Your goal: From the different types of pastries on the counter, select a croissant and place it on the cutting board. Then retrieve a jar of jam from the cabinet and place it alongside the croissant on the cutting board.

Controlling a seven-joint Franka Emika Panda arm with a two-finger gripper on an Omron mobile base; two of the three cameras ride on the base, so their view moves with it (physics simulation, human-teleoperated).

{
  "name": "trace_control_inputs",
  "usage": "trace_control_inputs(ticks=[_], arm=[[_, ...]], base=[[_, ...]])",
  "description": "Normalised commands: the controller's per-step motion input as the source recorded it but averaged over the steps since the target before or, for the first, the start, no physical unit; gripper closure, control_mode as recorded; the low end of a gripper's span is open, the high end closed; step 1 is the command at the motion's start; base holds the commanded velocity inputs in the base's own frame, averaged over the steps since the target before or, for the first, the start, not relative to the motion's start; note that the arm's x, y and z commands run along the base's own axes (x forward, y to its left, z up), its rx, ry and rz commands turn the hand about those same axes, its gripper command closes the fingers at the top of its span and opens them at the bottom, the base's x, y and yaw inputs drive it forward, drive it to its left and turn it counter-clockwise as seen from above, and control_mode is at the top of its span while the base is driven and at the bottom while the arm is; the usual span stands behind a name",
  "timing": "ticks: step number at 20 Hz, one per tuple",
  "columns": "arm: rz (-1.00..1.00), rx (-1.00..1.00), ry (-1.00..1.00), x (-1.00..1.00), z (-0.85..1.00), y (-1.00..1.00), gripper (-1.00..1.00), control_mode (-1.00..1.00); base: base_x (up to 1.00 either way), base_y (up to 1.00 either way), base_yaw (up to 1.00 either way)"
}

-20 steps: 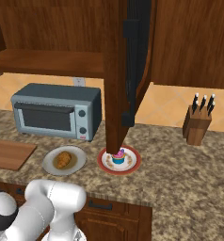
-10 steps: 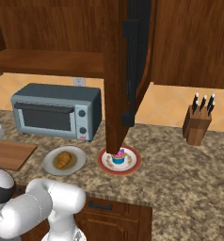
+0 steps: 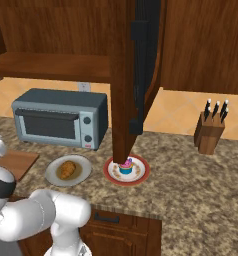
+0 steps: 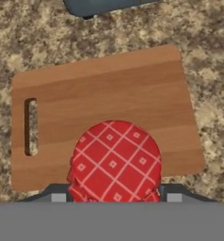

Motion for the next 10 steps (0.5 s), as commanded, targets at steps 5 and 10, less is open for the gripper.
trace_control_inputs(ticks=[5, 10], arm=[[-0.03, 0.03, 0.01, 0.12, -0.21, 0.38, 1.0, -1.0], [-0.04, -0.06, 0.01, 0.57, -0.24, 0.45, 1.0, -1.0]], base=[[0.0, 0.0, 0.0], [0.0, 0.0, 0.0]])
